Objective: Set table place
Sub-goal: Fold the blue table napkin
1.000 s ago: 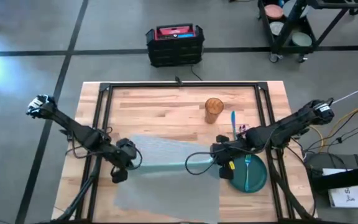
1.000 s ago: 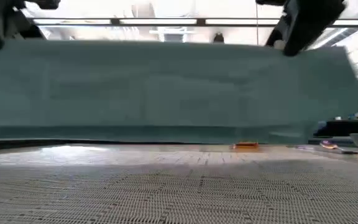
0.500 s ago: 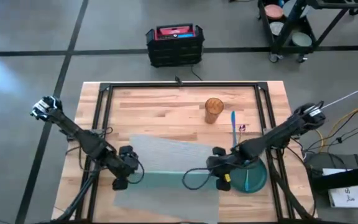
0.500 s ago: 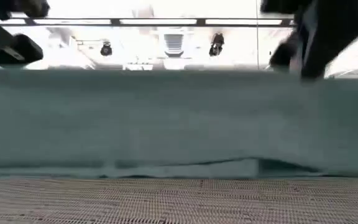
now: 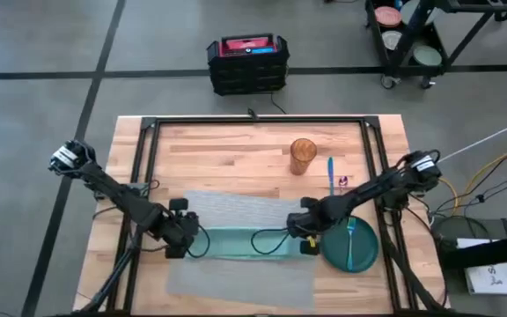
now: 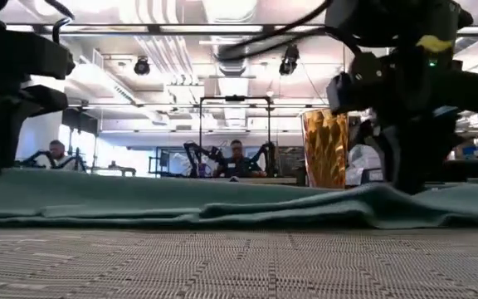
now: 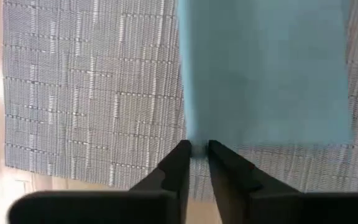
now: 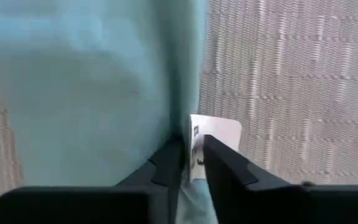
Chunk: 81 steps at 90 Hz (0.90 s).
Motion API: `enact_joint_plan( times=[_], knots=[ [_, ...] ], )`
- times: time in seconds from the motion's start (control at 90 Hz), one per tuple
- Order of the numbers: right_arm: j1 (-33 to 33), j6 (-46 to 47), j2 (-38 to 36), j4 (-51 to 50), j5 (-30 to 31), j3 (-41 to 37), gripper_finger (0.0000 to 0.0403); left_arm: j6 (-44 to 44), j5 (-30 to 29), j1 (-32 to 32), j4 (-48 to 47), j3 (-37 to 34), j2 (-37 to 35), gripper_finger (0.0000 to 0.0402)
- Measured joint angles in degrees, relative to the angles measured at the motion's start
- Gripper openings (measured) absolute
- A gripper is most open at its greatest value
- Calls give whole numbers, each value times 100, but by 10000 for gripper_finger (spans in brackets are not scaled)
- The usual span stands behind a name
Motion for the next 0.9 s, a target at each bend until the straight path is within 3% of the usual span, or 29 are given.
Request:
enact_joint_plan(
  times=[0.256, 0.389, 0.6, 0.9],
  knots=[
    [-23, -71, -530, -776, -20, 686, 160, -66, -4, 36, -221, 633, -189, 132],
    [74, -7, -730, -765, -134, 771, 182, -211, -26, 36, 373, 847, -229, 149],
    [555, 48, -572, 619, -156, 260, 189, -308, 168, -15, 1875, 426, 100, 154],
    [968, 234, -115, 1244, -156, 97, 170, -277, 849, -58, 2107, 407, 953, 120]
  ],
)
